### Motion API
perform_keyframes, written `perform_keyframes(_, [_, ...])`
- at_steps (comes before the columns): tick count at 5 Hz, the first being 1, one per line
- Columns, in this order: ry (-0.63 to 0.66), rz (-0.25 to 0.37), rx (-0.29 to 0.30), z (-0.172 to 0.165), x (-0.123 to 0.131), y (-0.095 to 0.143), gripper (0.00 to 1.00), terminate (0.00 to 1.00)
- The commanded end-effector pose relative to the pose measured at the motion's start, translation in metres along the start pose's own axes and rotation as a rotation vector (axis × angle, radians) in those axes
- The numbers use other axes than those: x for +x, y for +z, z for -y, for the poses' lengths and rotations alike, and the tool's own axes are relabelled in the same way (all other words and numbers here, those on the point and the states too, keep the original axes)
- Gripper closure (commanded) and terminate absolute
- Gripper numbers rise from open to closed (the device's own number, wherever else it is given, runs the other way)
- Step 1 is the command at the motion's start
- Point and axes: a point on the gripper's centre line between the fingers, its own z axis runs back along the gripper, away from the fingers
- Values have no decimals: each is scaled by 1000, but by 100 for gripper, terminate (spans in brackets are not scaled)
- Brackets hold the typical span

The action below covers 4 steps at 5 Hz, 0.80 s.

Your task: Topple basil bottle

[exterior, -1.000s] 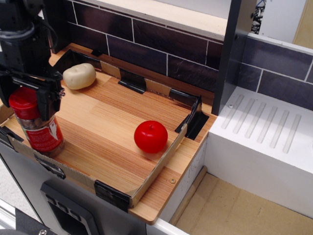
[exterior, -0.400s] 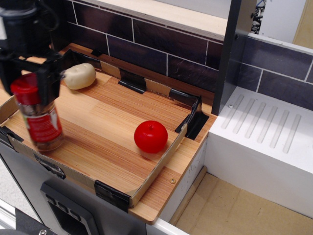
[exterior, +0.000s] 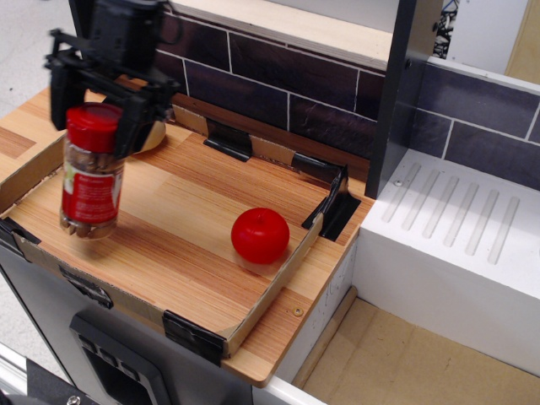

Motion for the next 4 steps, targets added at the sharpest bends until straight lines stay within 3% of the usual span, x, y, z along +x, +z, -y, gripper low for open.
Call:
perform_keyframes(1, [-32, -116, 63, -1, 15, 4, 100, 0])
perform_keyframes(2, [-59, -159, 64, 2, 18, -2, 100, 0])
perform_keyframes(3, [-87, 10, 5, 5, 19, -4, 100, 0])
perform_keyframes(4, [-159, 239, -96, 10, 16, -2, 100, 0])
